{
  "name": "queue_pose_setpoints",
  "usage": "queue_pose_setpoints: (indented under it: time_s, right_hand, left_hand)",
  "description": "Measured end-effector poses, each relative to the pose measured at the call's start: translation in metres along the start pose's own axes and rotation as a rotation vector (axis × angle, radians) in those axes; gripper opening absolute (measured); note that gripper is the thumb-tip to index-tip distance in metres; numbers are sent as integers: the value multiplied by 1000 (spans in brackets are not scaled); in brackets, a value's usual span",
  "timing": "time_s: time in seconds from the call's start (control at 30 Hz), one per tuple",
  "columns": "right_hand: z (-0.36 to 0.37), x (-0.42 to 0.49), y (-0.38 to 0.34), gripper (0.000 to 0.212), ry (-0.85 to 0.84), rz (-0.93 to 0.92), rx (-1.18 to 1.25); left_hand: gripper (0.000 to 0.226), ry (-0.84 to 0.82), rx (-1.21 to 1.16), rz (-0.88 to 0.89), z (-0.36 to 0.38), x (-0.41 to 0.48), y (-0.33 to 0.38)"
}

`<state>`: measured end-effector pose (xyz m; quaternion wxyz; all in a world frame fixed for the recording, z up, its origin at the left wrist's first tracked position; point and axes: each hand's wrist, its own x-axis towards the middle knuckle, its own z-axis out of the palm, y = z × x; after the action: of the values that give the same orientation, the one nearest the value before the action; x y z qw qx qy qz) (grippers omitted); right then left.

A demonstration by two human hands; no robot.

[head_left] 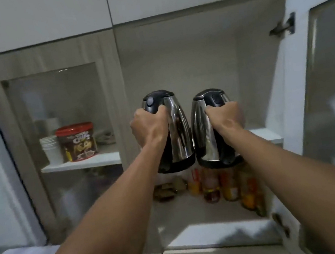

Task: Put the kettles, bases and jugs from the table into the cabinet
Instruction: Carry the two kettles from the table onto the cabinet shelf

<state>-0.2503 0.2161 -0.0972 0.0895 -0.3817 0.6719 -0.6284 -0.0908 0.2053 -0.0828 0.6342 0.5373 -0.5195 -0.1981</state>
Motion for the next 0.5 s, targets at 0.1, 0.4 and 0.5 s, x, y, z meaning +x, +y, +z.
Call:
queue_pose_setpoints:
  time_s: [0.1, 0.4, 0.5]
  right_hand:
    - [-16, 61, 9, 22, 81, -16, 57]
    - [-17, 191, 49, 20, 101, -82, 78]
    - [0, 224, 59, 25, 125, -77, 81]
  left_hand:
    - [28, -3, -26, 31, 62, 18, 22]
    - [37, 57, -36, 32, 201, 76, 19]
    - [37, 71, -12, 43, 230, 95, 9]
